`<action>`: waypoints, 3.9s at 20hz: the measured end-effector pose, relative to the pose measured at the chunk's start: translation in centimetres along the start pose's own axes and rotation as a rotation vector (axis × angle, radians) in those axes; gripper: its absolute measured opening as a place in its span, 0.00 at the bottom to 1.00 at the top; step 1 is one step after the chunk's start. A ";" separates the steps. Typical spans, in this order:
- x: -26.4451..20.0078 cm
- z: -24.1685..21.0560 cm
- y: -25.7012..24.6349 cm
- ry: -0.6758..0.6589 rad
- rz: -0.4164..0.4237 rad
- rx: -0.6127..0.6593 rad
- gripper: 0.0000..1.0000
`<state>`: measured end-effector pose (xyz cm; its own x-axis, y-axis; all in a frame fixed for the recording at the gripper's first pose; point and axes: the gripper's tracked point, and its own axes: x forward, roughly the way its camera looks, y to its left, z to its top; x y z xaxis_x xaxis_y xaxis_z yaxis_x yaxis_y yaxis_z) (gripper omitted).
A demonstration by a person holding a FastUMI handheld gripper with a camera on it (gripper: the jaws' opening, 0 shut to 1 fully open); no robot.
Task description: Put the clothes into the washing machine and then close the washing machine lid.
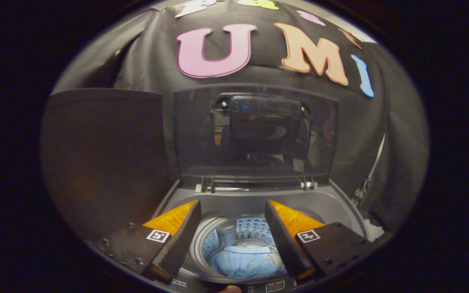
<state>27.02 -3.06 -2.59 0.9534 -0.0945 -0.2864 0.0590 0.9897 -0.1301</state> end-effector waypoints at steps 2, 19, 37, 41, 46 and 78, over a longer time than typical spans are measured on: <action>0.0 2.4 1.1 -0.028 0.021 0.031 0.98; -2.1 26.4 3.3 -0.390 0.117 0.066 0.97; 14.3 22.4 -4.2 -0.223 -0.071 -0.130 0.97; 15.3 21.8 -4.6 -0.220 -0.004 0.039 0.97; 14.5 21.9 -4.7 -0.265 -0.028 0.058 0.95; 5.9 19.0 -5.4 -0.339 -0.117 0.084 0.93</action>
<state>37.92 -6.92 14.46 0.9818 -0.1808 0.0590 0.1843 0.9810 -0.0606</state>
